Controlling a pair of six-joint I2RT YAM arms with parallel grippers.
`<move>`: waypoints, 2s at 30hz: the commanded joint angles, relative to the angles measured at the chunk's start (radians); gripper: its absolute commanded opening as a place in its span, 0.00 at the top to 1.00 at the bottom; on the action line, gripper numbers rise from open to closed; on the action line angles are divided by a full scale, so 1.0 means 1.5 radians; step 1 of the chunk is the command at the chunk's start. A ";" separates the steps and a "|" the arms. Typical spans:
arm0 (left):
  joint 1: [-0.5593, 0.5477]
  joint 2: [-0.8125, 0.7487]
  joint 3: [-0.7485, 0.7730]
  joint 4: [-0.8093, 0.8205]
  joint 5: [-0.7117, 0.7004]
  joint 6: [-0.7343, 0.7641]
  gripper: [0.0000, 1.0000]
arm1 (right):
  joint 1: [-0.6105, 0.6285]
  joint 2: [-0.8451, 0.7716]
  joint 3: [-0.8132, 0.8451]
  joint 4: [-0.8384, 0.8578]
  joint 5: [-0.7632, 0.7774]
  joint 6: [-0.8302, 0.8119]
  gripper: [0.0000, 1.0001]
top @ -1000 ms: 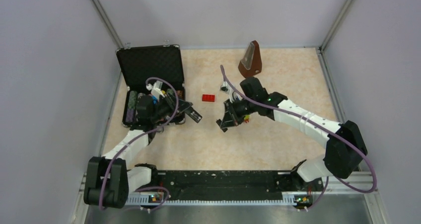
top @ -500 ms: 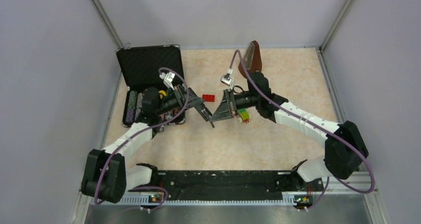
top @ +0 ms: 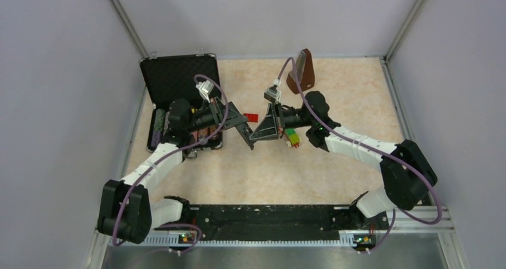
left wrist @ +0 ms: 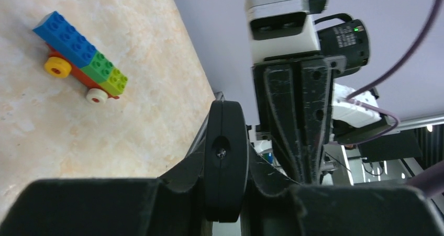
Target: Load the batteries into the remote control
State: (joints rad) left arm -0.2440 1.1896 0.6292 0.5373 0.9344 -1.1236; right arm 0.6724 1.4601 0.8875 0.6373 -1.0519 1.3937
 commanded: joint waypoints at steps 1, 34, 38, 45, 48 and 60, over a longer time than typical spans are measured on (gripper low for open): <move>-0.002 0.003 0.060 0.001 0.045 -0.041 1.00 | -0.005 0.020 -0.011 0.177 0.006 0.127 1.00; 0.031 0.056 0.166 -0.171 0.163 -0.028 1.00 | -0.016 0.140 -0.063 0.388 0.081 0.333 1.00; 0.032 0.072 0.179 -0.166 0.164 -0.033 1.00 | -0.027 0.140 -0.073 0.386 0.082 0.337 1.00; 0.033 0.082 0.178 -0.172 0.162 -0.039 1.00 | -0.041 0.142 -0.086 0.427 0.102 0.360 1.00; 0.033 0.087 0.178 -0.172 0.158 -0.049 1.00 | -0.043 0.149 -0.098 0.453 0.114 0.376 1.00; 0.044 0.125 0.206 -0.352 0.091 0.074 1.00 | -0.056 0.147 -0.124 0.430 0.127 0.351 1.00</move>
State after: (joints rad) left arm -0.1925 1.3529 0.8616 0.1913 1.1385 -1.1793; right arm 0.6117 1.6882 0.7246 1.2716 -0.8749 1.9667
